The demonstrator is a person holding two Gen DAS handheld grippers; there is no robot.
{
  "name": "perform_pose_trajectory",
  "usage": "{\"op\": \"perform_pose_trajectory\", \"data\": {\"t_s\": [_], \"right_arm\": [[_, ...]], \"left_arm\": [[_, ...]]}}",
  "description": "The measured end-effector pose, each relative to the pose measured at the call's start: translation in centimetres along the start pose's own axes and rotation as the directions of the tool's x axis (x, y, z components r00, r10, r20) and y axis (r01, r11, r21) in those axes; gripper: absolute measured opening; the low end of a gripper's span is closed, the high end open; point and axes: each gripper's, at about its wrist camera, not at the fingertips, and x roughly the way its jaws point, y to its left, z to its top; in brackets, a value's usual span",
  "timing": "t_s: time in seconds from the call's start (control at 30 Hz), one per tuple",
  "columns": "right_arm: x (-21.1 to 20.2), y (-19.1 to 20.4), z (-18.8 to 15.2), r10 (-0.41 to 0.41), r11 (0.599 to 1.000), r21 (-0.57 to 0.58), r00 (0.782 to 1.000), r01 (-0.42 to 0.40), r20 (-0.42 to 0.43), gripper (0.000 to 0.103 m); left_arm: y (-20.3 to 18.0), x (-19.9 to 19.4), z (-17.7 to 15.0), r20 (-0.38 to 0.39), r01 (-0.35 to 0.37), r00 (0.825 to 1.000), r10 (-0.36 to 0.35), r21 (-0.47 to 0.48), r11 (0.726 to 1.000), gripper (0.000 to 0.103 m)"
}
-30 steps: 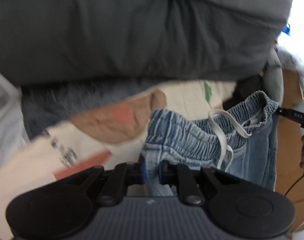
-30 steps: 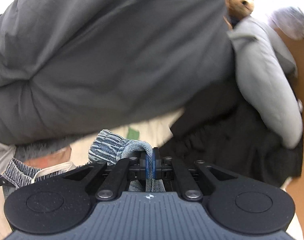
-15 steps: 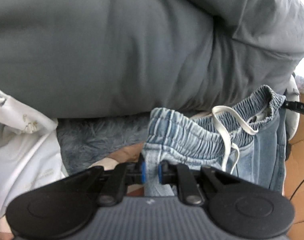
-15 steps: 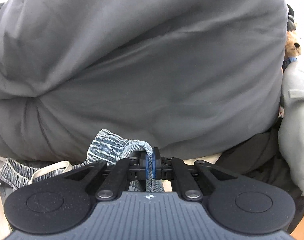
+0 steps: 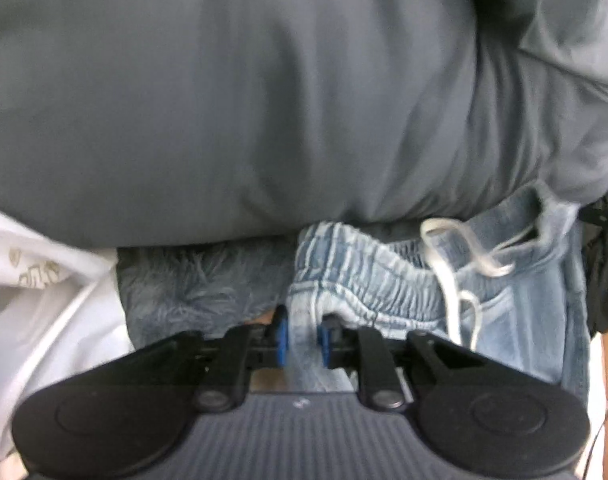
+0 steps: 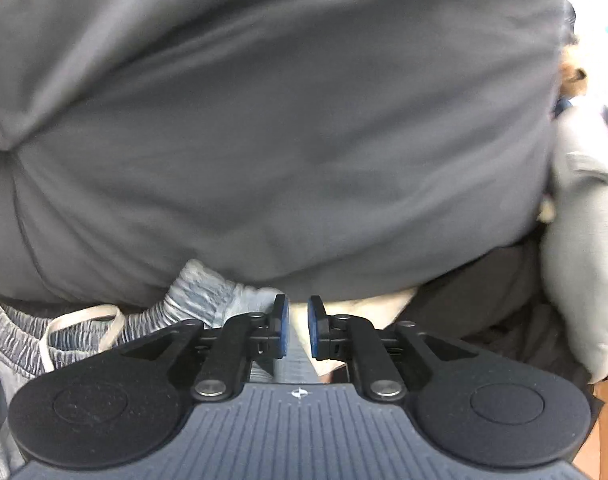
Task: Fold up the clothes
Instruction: 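Open the right gripper to release the waistband while the left gripper holds it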
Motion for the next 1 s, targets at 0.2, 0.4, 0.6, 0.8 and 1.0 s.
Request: {"op": "perform_pose_trajectory", "data": {"t_s": [0.2,0.4,0.6,0.8,1.0], "right_arm": [[-6.3,-4.0,-2.2,0.023,0.998,0.050,0.998,-0.026,0.051,0.038],[-12.4,-6.8,-7.7,0.081,0.986,0.138,0.995,-0.089,0.058,0.038],[-16.9,-7.5,-15.0,0.112,0.964,0.234,0.991,-0.126,0.075,0.038],[-21.9,-6.8,-24.7,0.084,0.936,0.340,0.995,-0.095,0.047,0.039],[-27.1,-6.5,-33.9,0.025,0.869,0.494,1.000,-0.013,-0.018,0.039]], "left_arm": [[-2.1,-4.8,-1.8,0.099,-0.134,0.987,0.128,0.058,0.989,0.040],[-6.4,-9.3,-2.1,0.228,-0.233,0.955,0.189,0.185,0.955,0.045],[-7.2,-9.4,-0.7,0.151,-0.087,0.987,0.061,0.171,0.981,0.047],[-10.4,-5.9,-0.6,0.053,-0.019,0.999,0.009,0.188,0.982,0.049],[-11.3,-0.6,-0.2,-0.009,-0.032,0.999,0.033,0.110,0.993,0.049]]}}
